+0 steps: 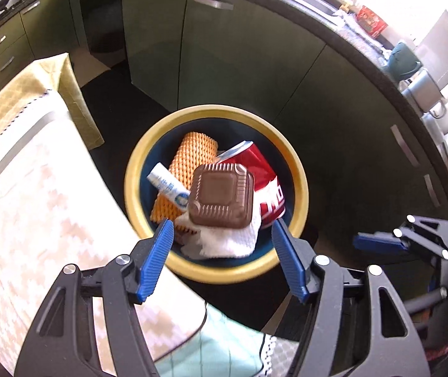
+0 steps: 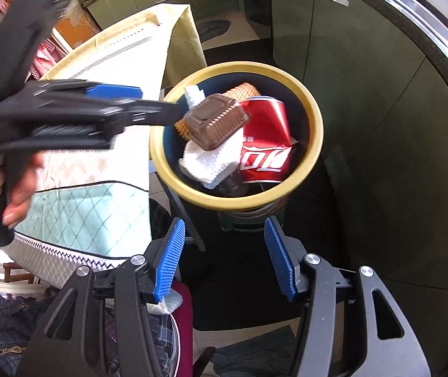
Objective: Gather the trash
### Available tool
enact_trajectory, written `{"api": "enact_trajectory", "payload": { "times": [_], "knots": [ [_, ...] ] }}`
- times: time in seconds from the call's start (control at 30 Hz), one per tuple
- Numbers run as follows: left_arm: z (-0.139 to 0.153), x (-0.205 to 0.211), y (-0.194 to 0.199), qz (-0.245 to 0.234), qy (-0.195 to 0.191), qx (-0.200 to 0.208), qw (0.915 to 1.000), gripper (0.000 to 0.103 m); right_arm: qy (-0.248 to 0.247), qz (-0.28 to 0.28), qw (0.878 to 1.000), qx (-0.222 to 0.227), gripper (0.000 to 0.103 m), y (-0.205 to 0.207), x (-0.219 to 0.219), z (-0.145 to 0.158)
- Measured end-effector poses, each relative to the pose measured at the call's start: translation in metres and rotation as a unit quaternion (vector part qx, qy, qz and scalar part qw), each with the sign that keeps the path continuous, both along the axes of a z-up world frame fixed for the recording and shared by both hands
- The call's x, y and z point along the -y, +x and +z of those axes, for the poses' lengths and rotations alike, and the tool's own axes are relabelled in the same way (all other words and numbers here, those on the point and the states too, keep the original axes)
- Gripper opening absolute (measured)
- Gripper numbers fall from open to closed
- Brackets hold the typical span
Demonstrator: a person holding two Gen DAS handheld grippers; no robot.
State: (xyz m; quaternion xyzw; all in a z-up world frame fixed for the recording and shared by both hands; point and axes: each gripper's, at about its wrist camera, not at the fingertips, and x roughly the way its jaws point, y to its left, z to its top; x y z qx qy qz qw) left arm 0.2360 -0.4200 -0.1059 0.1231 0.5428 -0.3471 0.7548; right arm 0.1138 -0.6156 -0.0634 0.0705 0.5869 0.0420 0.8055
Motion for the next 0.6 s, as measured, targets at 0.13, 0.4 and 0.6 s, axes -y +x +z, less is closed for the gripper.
{"api": "enact_trajectory", "payload": {
  "times": [0.13, 0.4, 0.6],
  "knots": [
    [0.021, -0.053, -0.022, 0.022, -0.021, 0.033, 0.9990, 0.067, -0.005, 0.007, 1.000, 0.010, 0.058, -0.003, -0.016, 0.004],
    [0.046, -0.193, -0.070, 0.143, -0.016, 0.141, 0.9795, 0.090, -0.026, 0.016, 0.998, 0.045, 0.063, -0.014, -0.053, 0.012],
    [0.042, -0.293, -0.104, 0.239, -0.006, 0.169, 0.9563, 0.094, -0.042, 0.029, 0.995, 0.084, 0.074, -0.028, -0.084, 0.021]
  ]
}}
